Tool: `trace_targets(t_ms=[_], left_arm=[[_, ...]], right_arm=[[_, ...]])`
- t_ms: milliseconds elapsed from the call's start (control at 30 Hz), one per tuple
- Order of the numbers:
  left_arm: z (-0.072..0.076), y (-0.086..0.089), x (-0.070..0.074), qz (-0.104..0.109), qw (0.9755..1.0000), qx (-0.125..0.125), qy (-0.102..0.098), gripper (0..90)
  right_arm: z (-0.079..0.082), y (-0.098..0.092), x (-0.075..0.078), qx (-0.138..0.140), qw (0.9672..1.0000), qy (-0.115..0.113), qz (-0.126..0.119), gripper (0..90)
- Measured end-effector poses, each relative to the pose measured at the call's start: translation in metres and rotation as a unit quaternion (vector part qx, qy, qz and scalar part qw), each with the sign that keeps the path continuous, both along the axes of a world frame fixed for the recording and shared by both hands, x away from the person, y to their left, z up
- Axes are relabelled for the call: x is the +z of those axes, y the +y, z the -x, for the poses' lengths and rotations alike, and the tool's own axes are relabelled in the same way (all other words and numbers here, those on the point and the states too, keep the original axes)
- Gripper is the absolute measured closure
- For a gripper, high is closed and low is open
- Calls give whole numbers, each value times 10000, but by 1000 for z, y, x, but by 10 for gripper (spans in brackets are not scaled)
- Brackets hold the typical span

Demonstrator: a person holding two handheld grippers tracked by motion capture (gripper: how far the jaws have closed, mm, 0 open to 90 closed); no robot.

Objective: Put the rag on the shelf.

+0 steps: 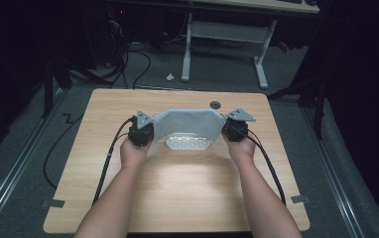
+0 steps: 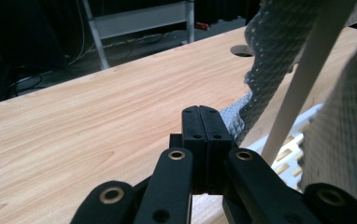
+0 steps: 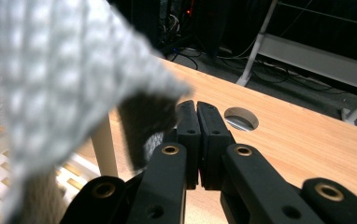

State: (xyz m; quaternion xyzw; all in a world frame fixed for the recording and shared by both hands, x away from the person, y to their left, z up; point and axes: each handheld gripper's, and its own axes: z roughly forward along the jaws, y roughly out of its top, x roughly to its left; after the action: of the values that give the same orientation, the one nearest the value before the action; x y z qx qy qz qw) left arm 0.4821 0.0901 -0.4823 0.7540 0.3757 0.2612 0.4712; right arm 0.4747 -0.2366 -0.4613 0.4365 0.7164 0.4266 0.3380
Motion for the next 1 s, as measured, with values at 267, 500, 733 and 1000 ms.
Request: trace_targets(t_ms=[267,500,733,1000], left_arm=[[2,1,-3,0,10000,-17,48,895],[1,6,1,161,9999,30,29,881],[-1,11,5,188,9997,139,120,647],[-3,20,12,223,9991,365,0,628]], right_arm=[[1,-1,-10,-22,9999,108,-75,886],[1,-4,-3,-50,10000,-9,-83,857],[2,-10,3,-107,9998,-53,-145,747],[3,-16,8,-185,9997,-130,-97,735]])
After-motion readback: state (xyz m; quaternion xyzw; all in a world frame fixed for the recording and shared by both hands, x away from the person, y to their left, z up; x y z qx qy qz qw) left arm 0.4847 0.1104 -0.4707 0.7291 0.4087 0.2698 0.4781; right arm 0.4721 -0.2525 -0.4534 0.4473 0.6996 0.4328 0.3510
